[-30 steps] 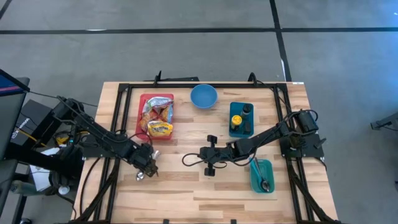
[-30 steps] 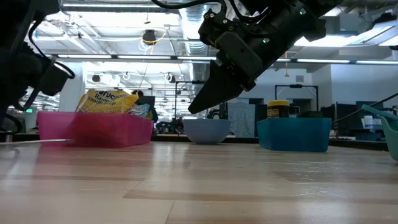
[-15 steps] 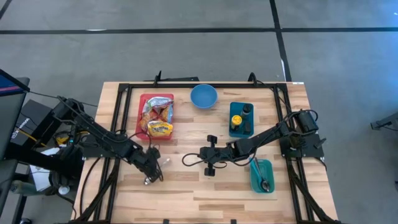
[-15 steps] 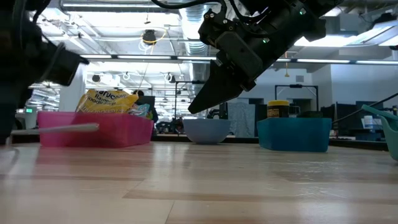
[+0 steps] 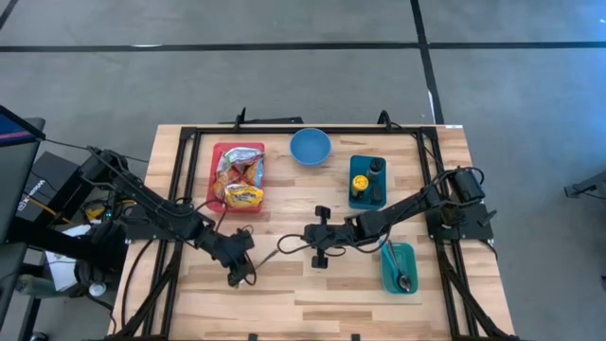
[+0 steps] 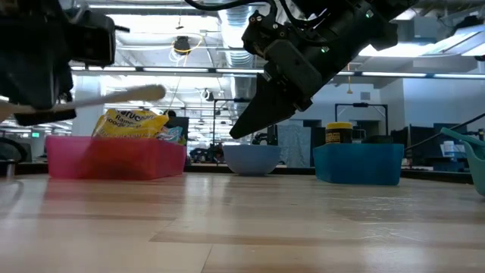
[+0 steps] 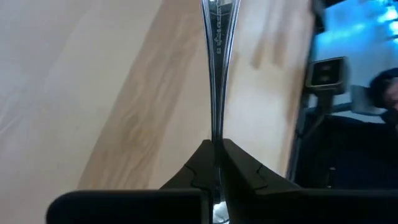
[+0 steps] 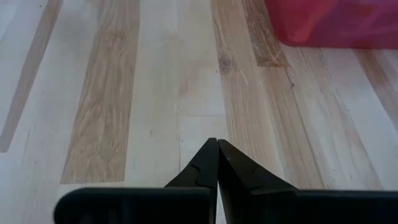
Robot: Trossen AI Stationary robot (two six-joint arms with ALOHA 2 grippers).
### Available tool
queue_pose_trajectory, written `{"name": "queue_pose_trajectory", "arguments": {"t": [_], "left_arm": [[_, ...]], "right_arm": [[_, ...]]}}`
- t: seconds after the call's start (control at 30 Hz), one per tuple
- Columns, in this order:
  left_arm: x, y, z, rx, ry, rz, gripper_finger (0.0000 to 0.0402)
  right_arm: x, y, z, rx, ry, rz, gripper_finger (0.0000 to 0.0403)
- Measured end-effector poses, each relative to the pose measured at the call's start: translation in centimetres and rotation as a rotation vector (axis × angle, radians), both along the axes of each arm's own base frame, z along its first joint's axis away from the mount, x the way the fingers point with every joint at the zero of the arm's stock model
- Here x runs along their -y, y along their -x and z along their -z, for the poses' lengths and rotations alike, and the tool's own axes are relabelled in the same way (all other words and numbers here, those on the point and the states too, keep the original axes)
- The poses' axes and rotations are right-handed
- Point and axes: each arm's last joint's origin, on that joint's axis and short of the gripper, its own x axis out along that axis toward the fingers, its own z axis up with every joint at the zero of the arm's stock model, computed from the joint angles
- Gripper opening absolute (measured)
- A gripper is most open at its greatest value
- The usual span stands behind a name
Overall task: Pick & Place Food Item
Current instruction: Put the silver spoon into the green bin
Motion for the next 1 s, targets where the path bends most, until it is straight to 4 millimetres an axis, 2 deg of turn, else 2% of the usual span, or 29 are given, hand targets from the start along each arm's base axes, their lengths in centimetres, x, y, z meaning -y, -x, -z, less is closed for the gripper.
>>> {"name": "queue_pose_trajectory", "arguments": {"t": [0.37, 0.63, 0.83, 1.0], "left_arm": [[0.6, -1.2, -1.6, 0.268, -0.033, 0.120, 0.0008], [0.4, -1.6, -2.1, 0.400, -0.206, 0.082, 0.0008], [0.0, -1.8, -2.3, 0.447, -0.342, 0.016, 0.0006], [-0.2, -2.0, -2.6, 0.492, -0.430, -0.038, 0.0008]], "right_arm": [[-0.2, 0.0, 0.0, 0.004, -0.007, -0.002, 0.0000], [-0.8, -0.1, -0.4, 0.053, -0.023, 0.000, 0.0000], [-0.5, 0.0, -1.3, 0.096, -0.013, 0.102, 0.0000], [-0.4, 1.0, -2.8, 0.137, 0.090, 0.260, 0.0000]]}}
